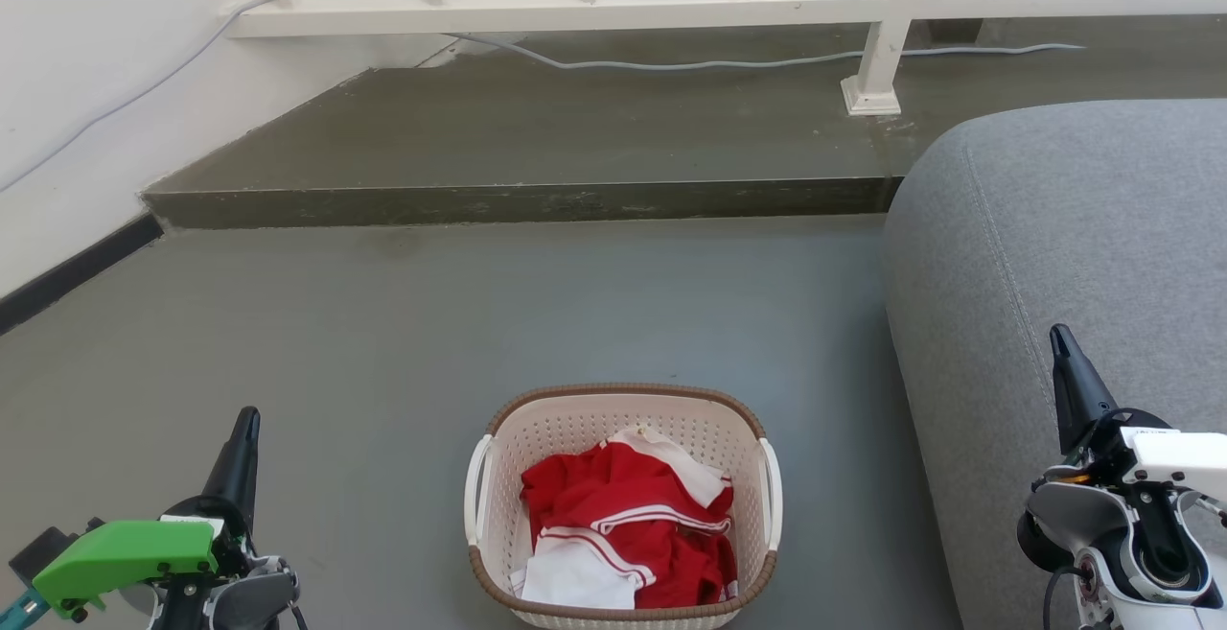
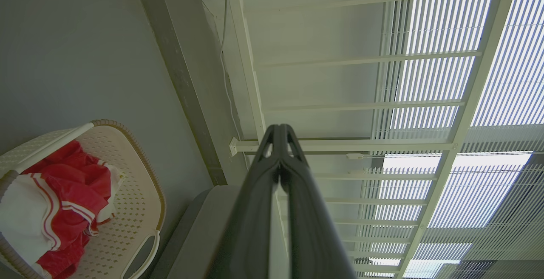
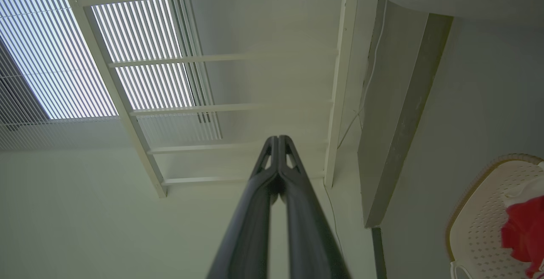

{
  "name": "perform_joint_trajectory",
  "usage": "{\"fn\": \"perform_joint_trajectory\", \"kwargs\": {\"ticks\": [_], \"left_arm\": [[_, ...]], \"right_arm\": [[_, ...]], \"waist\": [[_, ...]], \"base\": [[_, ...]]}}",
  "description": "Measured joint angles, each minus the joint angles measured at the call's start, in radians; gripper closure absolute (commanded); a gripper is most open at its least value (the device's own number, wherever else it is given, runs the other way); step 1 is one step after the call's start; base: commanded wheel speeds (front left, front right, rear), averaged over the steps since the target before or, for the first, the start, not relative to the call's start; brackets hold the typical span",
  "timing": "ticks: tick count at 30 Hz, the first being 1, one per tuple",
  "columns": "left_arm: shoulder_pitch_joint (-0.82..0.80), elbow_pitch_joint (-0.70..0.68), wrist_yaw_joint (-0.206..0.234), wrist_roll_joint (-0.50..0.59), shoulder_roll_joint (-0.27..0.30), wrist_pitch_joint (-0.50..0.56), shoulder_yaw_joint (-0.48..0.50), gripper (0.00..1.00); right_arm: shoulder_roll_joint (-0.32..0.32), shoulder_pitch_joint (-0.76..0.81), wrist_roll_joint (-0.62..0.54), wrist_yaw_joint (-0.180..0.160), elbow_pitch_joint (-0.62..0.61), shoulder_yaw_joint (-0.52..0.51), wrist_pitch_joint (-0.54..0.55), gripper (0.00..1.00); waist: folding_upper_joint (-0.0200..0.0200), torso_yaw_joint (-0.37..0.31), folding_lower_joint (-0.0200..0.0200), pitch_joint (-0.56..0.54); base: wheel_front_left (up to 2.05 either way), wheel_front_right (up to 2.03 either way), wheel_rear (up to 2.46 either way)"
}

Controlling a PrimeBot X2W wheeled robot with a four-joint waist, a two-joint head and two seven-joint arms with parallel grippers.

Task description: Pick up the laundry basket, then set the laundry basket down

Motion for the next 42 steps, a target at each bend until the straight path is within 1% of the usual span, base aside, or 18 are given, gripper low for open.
{"fn": "perform_joint_trajectory", "kwargs": {"ticks": [42], "left_arm": [[0.000,-0.001,0.000,0.000,0.000,0.000,0.001,1.00]], "right_arm": [[0.002,0.000,0.000,0.000,-0.001,-0.002,0.007,1.00]], "waist": [[0.0000,0.000,0.0000,0.000]], "base": [[0.00,0.00,0.00]]}}
